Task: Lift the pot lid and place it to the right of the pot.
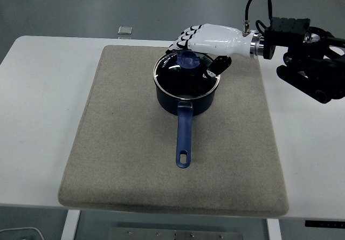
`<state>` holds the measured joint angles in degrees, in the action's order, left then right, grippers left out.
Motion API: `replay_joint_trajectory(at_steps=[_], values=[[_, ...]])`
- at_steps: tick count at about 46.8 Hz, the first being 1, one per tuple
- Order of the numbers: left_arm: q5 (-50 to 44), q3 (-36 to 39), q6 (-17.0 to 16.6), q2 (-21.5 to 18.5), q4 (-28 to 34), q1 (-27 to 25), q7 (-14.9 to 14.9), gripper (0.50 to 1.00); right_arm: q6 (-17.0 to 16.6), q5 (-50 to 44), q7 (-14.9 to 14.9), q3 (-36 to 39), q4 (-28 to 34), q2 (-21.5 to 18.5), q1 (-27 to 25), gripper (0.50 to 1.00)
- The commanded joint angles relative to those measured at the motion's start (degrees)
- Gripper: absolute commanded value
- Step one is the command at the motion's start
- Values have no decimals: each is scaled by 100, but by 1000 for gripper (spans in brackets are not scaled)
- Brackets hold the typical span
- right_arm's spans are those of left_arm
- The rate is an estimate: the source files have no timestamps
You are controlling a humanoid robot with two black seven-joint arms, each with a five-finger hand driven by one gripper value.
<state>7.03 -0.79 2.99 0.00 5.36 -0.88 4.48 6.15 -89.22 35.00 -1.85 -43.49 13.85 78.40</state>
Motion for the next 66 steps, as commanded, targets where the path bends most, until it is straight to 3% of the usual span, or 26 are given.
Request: replay_joint_trajectory(at_steps=[1, 31, 66], values=[[0, 0, 0, 0, 0, 0, 0, 1000, 9, -8, 0, -8, 33, -31, 17, 919], [0, 0, 0, 0, 0, 0, 0, 1000, 79, -17, 0, -8, 324, -313, 88, 919], [0, 0, 0, 0, 0, 0, 0, 1000, 79, -17, 0, -166, 446, -313, 79, 919]])
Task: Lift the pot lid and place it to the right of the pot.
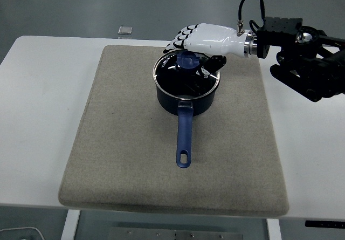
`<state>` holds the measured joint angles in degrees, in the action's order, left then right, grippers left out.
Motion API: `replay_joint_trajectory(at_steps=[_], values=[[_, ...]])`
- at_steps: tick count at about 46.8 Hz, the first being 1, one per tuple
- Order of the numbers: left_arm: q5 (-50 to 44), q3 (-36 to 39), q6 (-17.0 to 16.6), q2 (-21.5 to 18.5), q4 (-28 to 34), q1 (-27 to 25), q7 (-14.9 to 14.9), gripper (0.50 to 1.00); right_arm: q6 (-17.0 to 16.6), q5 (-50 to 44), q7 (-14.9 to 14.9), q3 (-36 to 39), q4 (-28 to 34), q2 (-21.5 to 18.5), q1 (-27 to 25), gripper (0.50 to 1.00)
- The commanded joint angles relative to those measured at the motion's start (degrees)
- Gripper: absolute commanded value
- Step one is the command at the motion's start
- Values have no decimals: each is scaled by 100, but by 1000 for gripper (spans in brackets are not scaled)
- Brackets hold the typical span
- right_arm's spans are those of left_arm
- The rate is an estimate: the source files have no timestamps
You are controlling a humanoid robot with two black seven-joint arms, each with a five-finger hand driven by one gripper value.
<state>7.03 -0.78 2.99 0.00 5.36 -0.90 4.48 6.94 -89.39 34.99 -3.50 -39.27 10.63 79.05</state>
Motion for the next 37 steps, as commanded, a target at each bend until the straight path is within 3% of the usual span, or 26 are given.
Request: replay_joint_trajectory(at_steps=[1, 37], values=[[0, -1, 0, 0, 0, 3, 0, 1000, 0, 0, 1, -2, 33, 10, 14, 919], [0, -1, 0, 0, 0, 3, 0, 1000, 9, 0, 1, -125, 42, 1, -12, 919]])
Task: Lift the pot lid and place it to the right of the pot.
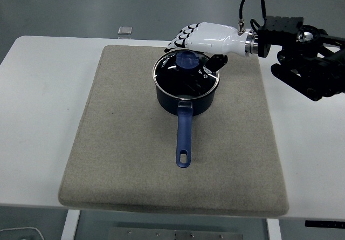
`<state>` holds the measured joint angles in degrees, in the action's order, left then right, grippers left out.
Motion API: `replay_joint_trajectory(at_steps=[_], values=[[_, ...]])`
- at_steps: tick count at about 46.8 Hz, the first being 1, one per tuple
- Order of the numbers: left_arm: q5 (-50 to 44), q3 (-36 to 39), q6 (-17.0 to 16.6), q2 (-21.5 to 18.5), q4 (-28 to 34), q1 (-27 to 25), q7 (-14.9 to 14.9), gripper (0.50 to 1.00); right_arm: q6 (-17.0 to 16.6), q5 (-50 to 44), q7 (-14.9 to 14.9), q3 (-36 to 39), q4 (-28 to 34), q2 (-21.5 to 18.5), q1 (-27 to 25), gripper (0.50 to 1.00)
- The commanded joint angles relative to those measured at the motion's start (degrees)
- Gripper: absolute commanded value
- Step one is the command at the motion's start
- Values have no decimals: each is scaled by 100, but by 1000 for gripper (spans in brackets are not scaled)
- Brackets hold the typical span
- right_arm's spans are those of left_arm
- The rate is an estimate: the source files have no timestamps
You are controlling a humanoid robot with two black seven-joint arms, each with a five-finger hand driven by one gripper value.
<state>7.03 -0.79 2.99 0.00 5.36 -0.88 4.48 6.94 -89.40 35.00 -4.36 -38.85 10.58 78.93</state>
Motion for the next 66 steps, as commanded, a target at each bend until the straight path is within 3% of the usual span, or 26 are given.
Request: replay_joint_trajectory(at_steps=[1, 16, 36, 66], values=[[0, 0, 0, 0, 0, 0, 0, 1000, 9, 1, 0, -38, 0, 6, 0, 919], [0, 0, 0, 0, 0, 0, 0, 1000, -70, 28, 0, -56, 0, -3, -18, 897], [0, 0, 0, 0, 0, 0, 0, 1000, -281, 45, 0, -117, 0, -12, 18, 500], [0, 0, 0, 0, 0, 0, 0, 1000, -369, -7, 0, -302, 96, -117, 202, 500]])
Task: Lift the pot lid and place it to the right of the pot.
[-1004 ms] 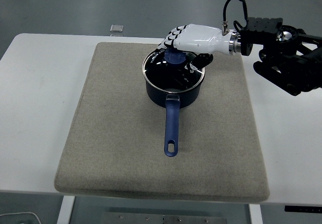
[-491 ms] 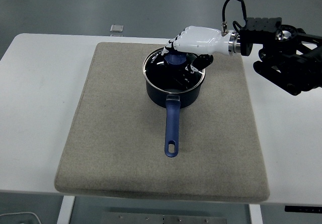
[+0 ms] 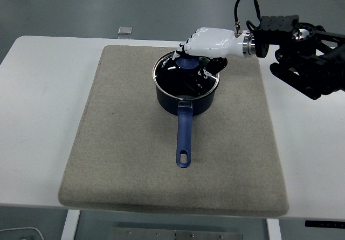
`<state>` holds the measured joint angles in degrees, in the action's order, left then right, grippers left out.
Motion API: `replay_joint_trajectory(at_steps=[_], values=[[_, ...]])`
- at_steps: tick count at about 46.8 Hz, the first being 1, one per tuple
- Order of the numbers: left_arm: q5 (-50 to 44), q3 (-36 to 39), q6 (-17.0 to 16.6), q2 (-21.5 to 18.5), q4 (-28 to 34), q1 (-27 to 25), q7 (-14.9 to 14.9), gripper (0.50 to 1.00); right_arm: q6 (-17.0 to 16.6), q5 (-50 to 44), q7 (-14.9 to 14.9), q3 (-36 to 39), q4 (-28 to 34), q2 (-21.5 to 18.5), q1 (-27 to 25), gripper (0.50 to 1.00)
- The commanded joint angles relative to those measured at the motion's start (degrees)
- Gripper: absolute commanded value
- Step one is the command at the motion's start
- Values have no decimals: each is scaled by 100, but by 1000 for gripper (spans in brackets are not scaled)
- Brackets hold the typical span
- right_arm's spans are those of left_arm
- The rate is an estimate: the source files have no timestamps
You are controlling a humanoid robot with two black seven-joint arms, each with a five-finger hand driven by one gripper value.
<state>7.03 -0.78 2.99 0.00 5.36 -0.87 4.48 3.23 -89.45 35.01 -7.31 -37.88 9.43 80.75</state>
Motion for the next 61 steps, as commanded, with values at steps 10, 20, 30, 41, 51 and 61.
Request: replay_joint_trajectory(at_steps=[10, 20, 30, 41, 51, 61], values=[[0, -1, 0, 0, 0, -1, 0, 1000, -32, -2, -1, -25, 9, -2, 63, 500], [0, -1, 0, 0, 0, -1, 0, 1000, -32, 7, -1, -25, 9, -2, 160, 500], [0, -1, 0, 0, 0, -1, 0, 1000, -32, 7, -1, -34, 9, -2, 160, 500], [0, -1, 0, 0, 9, -1, 0, 1000, -32, 7, -1, -34, 9, -2, 239, 500], [0, -1, 0, 0, 9, -1, 0, 1000, -41, 7, -1, -34, 9, -2, 248, 500], [0, -1, 0, 0, 9, -1, 0, 1000, -147, 16, -1, -69, 35, 7, 389, 500]])
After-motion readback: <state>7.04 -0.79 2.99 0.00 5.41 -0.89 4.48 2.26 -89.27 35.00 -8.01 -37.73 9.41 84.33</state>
